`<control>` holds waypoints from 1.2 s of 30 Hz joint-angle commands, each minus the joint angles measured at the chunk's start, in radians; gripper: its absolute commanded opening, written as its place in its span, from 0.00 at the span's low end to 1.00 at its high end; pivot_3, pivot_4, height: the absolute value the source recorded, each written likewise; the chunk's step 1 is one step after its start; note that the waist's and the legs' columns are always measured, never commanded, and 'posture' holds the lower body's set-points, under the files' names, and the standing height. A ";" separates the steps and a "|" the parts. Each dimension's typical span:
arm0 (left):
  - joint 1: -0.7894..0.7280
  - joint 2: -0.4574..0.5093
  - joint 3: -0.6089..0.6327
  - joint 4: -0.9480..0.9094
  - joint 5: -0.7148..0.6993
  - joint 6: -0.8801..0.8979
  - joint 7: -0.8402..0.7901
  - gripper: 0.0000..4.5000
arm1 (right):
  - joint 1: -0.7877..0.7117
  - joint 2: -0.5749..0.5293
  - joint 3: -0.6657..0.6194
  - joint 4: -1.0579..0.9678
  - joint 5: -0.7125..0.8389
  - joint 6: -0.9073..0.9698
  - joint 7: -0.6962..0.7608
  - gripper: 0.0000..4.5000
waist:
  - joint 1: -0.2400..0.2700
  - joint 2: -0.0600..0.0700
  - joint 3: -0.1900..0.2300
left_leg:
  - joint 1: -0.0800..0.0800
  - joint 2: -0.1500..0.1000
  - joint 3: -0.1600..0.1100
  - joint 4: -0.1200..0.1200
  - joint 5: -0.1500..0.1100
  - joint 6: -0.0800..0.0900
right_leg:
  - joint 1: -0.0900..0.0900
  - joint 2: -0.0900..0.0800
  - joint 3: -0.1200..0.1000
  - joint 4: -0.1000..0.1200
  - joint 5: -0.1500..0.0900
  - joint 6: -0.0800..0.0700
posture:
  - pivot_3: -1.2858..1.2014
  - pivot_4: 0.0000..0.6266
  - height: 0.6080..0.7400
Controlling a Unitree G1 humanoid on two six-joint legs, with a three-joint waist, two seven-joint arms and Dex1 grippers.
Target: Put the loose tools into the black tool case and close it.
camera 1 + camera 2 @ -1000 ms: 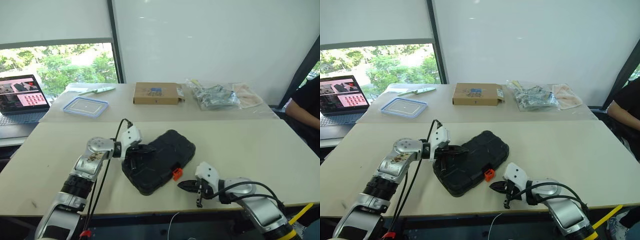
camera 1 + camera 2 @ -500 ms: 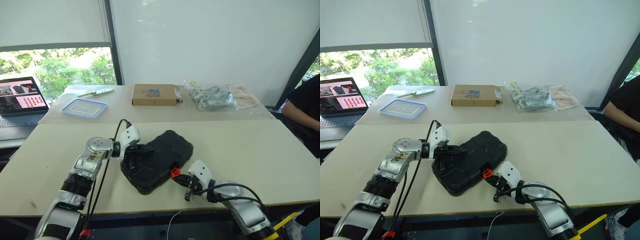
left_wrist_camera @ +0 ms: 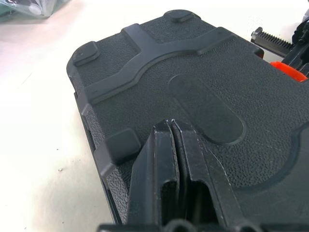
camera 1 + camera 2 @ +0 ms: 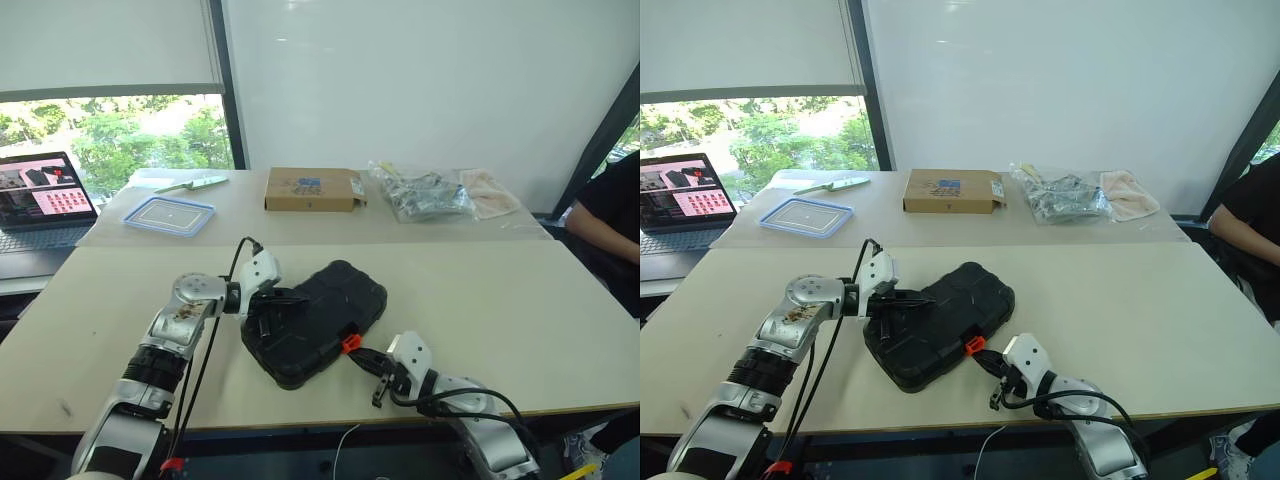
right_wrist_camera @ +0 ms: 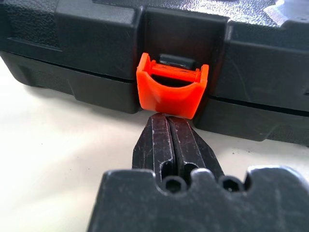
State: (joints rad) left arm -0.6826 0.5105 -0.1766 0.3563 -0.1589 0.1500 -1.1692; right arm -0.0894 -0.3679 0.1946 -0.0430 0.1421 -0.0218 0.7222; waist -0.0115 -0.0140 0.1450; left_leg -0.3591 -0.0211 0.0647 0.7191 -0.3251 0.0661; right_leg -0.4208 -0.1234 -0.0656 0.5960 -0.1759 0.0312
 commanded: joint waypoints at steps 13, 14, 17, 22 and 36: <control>0.045 0.002 -0.051 0.026 0.042 0.031 -0.006 0.02 | 0.009 -0.039 -0.034 -0.142 0.130 0.091 0.099 0.00 | 0.001 0.000 0.000 | -0.001 0.000 0.000 -0.003 0.000 0.000 | -0.002 0.000 0.000 -0.001 -0.001 -0.001 | 0.52 0.24 1.00; 0.048 0.002 -0.051 0.023 0.042 0.035 -0.005 0.02 | 0.013 -0.045 -0.038 -0.157 0.139 0.108 0.101 0.00 | 0.001 0.000 0.000 | -0.001 0.000 0.000 -0.003 0.000 0.000 | -0.001 0.000 0.000 -0.001 -0.001 -0.001 | 0.52 0.24 1.00; 0.057 0.006 -0.058 0.019 0.048 0.031 -0.007 0.02 | 0.033 -0.077 -0.045 -0.203 0.158 0.143 0.119 0.00 | 0.001 0.001 0.000 | -0.001 0.000 0.000 -0.003 0.000 0.000 | -0.001 0.000 0.000 -0.001 -0.001 -0.001 | 0.52 0.24 1.00; 0.067 0.005 -0.060 0.014 0.049 0.032 -0.006 0.02 | 0.044 -0.094 -0.056 -0.228 0.163 0.151 0.111 0.00 | 0.002 0.001 0.000 | 0.000 0.000 0.000 -0.004 0.000 0.000 | -0.001 0.000 0.000 -0.001 -0.001 -0.001 | 0.52 0.24 1.00; 0.069 0.005 -0.059 0.009 0.048 0.036 -0.009 0.02 | 0.047 -0.153 -0.108 -0.225 0.175 0.176 0.121 0.00 | 0.005 0.001 0.000 | 0.000 0.000 0.000 -0.004 0.000 0.001 | -0.001 0.000 0.000 -0.002 -0.001 -0.001 | 0.52 0.24 1.00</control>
State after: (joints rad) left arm -0.6620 0.5096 -0.1823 0.3225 -0.1529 0.1522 -1.1664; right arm -0.0457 -0.5202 0.1136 -0.2373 0.2924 0.1522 0.8457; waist -0.0061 -0.0129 0.1445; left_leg -0.3593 -0.0209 0.0649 0.7150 -0.3254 0.0667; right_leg -0.4217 -0.1236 -0.0658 0.5945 -0.1774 0.0303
